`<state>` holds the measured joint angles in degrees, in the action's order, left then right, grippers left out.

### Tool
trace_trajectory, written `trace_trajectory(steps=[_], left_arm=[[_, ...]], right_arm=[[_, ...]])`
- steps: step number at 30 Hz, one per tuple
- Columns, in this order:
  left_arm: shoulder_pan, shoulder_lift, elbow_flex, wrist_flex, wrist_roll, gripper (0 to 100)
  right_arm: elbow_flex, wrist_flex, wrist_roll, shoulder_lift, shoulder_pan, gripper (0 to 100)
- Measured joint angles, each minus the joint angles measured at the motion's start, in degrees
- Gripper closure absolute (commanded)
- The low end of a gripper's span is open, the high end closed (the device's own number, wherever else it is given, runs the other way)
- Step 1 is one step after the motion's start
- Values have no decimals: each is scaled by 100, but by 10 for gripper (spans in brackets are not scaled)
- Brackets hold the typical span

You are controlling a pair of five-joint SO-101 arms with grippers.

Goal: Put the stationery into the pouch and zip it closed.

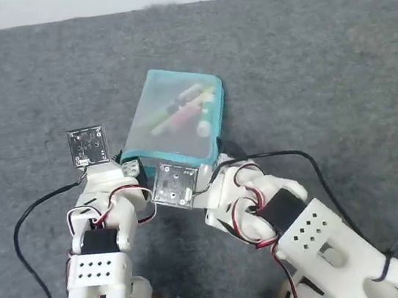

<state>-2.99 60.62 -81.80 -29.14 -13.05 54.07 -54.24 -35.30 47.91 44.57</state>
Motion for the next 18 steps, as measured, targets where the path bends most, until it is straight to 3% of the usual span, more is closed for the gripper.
trace_trajectory(steps=[9,13,18], left_arm=[[0,0,0,0,0,991],[0,0,0,0,0,991],[0,0,0,0,0,991]], right_arm=[[26,826,-422,-1213,-18,616],[-246,1064,-492,-1925,-343,627],[-844,1327,-492,-2699,-782,768]])
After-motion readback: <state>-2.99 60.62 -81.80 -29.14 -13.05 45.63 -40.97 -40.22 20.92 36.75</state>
